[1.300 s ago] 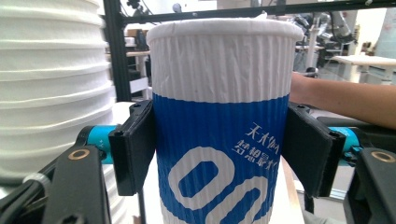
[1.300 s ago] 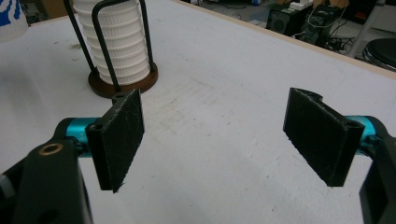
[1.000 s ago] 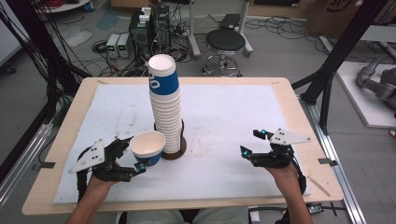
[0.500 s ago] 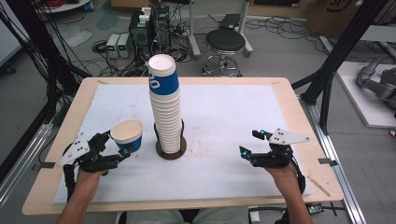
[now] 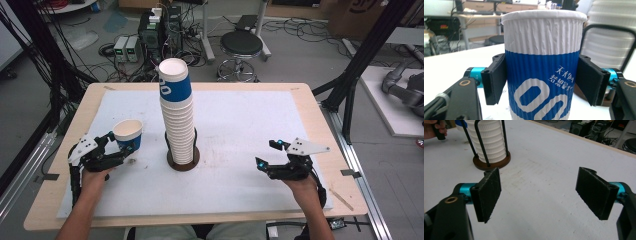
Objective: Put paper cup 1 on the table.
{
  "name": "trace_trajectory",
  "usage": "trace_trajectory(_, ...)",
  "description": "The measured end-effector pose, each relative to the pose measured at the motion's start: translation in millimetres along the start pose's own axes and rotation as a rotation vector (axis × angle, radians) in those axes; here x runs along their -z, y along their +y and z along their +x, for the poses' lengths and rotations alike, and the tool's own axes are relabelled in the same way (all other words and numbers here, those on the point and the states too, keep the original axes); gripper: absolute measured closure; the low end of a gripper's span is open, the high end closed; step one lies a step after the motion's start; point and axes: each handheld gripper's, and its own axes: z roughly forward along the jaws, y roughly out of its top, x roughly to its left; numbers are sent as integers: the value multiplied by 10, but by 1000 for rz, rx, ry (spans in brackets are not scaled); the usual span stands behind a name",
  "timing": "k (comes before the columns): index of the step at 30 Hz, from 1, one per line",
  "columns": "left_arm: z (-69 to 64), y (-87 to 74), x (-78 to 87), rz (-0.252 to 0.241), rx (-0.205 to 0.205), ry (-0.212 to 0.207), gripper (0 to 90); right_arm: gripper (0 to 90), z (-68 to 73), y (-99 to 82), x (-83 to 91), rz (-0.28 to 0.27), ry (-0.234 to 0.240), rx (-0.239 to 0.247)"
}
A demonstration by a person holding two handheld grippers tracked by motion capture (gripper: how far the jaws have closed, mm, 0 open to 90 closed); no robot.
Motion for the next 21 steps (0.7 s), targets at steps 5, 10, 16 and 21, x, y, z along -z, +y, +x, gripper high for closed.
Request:
trace_trajectory(5, 51, -57, -60, 66, 1, 47, 289, 211, 5, 2, -11, 4, 3, 0)
trace_trajectory(10, 60, -48, -76, 81, -5, 99, 289, 211, 10, 2, -8, 2, 4, 0)
trace_trajectory(16, 26, -38, -96, 135, -44, 148, 289, 211, 2, -1, 2, 1, 0, 5)
trace_trajectory(21, -25, -27, -116, 219, -60, 181, 286, 211, 0, 1, 21, -2, -4, 3)
